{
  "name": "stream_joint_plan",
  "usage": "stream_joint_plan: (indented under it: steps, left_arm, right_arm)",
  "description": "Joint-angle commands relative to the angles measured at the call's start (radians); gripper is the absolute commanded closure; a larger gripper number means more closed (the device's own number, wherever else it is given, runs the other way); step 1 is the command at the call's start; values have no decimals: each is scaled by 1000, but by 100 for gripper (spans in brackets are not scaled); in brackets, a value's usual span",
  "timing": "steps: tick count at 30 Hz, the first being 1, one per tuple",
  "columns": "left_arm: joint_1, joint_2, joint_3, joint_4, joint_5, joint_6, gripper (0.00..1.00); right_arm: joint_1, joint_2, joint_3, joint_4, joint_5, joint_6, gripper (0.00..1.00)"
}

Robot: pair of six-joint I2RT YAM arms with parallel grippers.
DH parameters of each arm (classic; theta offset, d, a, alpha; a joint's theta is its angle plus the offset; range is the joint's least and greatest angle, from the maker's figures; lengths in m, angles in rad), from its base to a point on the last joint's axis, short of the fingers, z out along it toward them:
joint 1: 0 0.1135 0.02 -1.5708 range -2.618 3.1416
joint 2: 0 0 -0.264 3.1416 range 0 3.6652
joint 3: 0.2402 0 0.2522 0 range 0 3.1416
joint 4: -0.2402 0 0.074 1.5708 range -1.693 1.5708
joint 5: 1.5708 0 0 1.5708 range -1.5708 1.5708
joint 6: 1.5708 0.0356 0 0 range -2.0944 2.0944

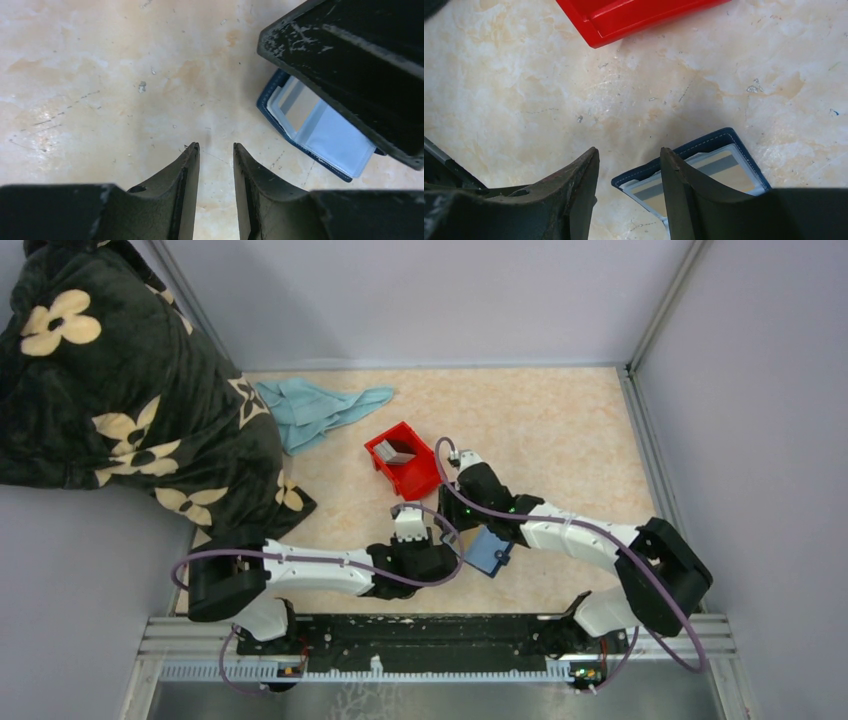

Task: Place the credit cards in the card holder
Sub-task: Insert the credit card into the card holder, then pick up the credit card from the storage box.

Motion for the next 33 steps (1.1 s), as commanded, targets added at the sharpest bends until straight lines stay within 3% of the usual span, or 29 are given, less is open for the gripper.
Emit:
stream_joint_plan:
  steps: [1, 14, 24, 33]
  left_arm:
    - [-8, -24, 31, -52, -88, -21, 62]
    - [51, -78, 97, -79, -249, 100, 60]
    - [334, -134, 123, 126, -148, 419, 60]
    - [532, -92, 129, 257, -59, 539, 60]
  right_arm:
    - [-2, -47, 75, -9, 26, -23, 51]
    - [-19, 5, 224, -76, 68, -62, 44]
    - [-117, 192, 501, -142, -3, -124, 43]
    - [-129, 430, 752, -191, -72, -101, 43]
